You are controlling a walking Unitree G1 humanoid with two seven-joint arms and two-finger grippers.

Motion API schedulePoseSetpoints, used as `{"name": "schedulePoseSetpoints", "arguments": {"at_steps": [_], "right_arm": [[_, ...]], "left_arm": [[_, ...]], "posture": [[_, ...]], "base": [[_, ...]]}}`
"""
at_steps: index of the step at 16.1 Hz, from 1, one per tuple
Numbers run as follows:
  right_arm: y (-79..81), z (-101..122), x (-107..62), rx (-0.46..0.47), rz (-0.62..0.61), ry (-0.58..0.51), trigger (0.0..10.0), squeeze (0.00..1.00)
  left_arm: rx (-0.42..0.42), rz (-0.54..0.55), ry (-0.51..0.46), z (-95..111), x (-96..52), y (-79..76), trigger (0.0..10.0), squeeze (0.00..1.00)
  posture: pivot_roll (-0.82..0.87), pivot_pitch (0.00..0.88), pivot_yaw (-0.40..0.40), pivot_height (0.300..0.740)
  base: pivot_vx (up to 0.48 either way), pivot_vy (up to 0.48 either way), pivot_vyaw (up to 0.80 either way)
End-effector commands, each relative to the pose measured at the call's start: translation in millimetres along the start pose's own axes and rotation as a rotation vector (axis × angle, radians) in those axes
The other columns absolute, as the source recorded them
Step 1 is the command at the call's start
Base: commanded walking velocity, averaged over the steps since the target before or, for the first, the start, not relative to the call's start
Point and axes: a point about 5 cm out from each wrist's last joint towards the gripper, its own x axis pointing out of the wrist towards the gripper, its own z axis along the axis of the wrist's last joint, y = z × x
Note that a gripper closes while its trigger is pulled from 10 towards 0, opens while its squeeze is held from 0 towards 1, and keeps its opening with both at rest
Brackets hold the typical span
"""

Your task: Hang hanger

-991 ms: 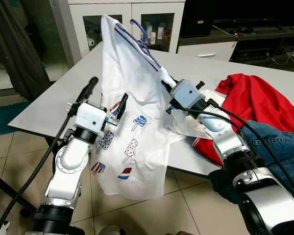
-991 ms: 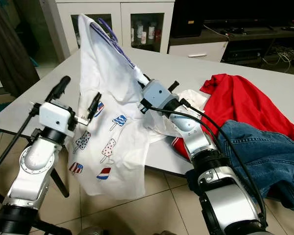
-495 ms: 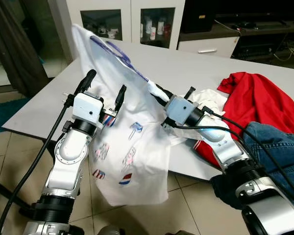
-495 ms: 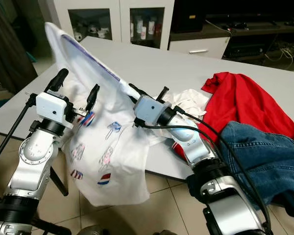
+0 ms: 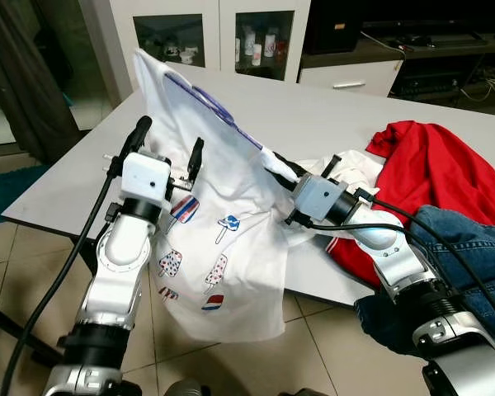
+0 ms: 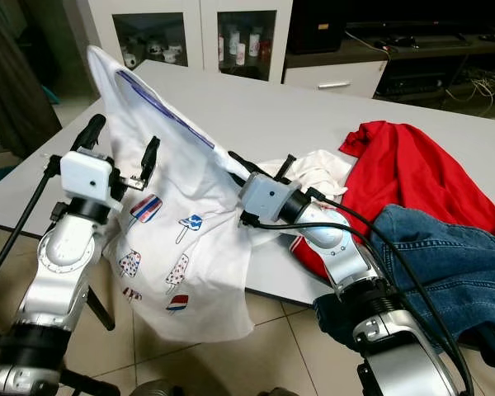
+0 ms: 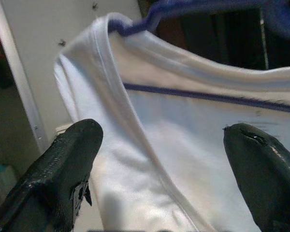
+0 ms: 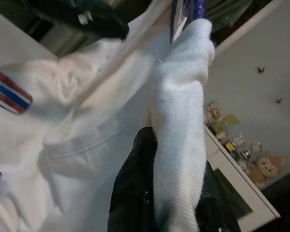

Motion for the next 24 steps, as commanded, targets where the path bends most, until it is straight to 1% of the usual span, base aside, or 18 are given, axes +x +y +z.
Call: {"name": "schedulePoseSetpoints", "arguments": {"at_steps": [1, 3, 4, 7, 10, 11, 12, 13, 17, 24], "right_arm": [[-3.6, 4.4, -3.5, -0.004, -0.011, -0.032, 10.0, 0.00], [-1.7, 6.0, -3.8, -0.002, -0.002, -0.042, 10.0, 0.00], [0.4, 8.7, -4.5, 0.007, 0.013, -0.060, 10.0, 0.00], [8.6, 8.9, -8.6, 0.018, 0.047, -0.064, 10.0, 0.00], [10.0, 10.5, -11.6, 0.034, 0.057, -0.076, 10.0, 0.00], [9.7, 10.2, -12.6, 0.036, 0.057, -0.073, 10.0, 0.00], [9.2, 9.8, -13.5, 0.037, 0.058, -0.072, 10.0, 0.00], [8.6, 9.6, -15.0, 0.040, 0.062, -0.073, 10.0, 0.00], [8.9, 10.3, -17.5, 0.048, 0.078, -0.082, 10.0, 0.00], [10.4, 11.4, -17.1, 0.058, 0.091, -0.095, 10.0, 0.00]], "left_arm": [[0.002, 0.019, 0.014, -0.8, 3.1, 2.6, 10.0, 0.00], [0.003, 0.027, 0.022, -2.0, 4.0, 4.2, 10.0, 0.00], [0.006, 0.040, 0.026, -2.6, 4.0, 6.0, 10.0, 0.00], [0.001, 0.068, 0.047, -5.9, 2.7, 7.7, 10.0, 0.00], [0.003, 0.121, 0.111, -14.1, 0.9, 11.5, 10.0, 0.00], [-0.001, 0.129, 0.118, -15.2, 0.6, 11.9, 10.0, 0.00], [-0.003, 0.127, 0.122, -15.6, 0.6, 11.6, 6.7, 0.00], [-0.009, 0.117, 0.126, -16.2, 0.5, 10.4, 0.0, 0.00], [-0.015, 0.102, 0.136, -17.1, 0.6, 7.4, 0.0, 0.00], [-0.019, 0.088, 0.132, -16.3, 0.1, 7.1, 0.0, 0.00]], "posture": [[0.04, 0.000, -0.003, 0.740], [0.04, 0.000, -0.003, 0.740], [0.04, 0.000, -0.003, 0.740], [0.04, 0.000, -0.003, 0.740], [0.04, 0.000, -0.002, 0.740], [0.04, 0.000, -0.002, 0.740], [0.04, 0.000, -0.002, 0.740], [0.04, 0.000, -0.002, 0.740], [0.04, 0.000, -0.003, 0.740], [0.04, 0.000, -0.004, 0.740]], "base": [[0.000, 0.000, 0.00], [0.000, 0.000, 0.00], [0.000, 0.000, 0.00], [0.000, 0.000, 0.00], [0.000, 0.000, 0.00], [0.000, 0.000, 0.00], [0.000, 0.000, 0.00], [0.000, 0.000, 0.00], [0.000, 0.000, 0.00], [0.000, 0.000, 0.00]]}}
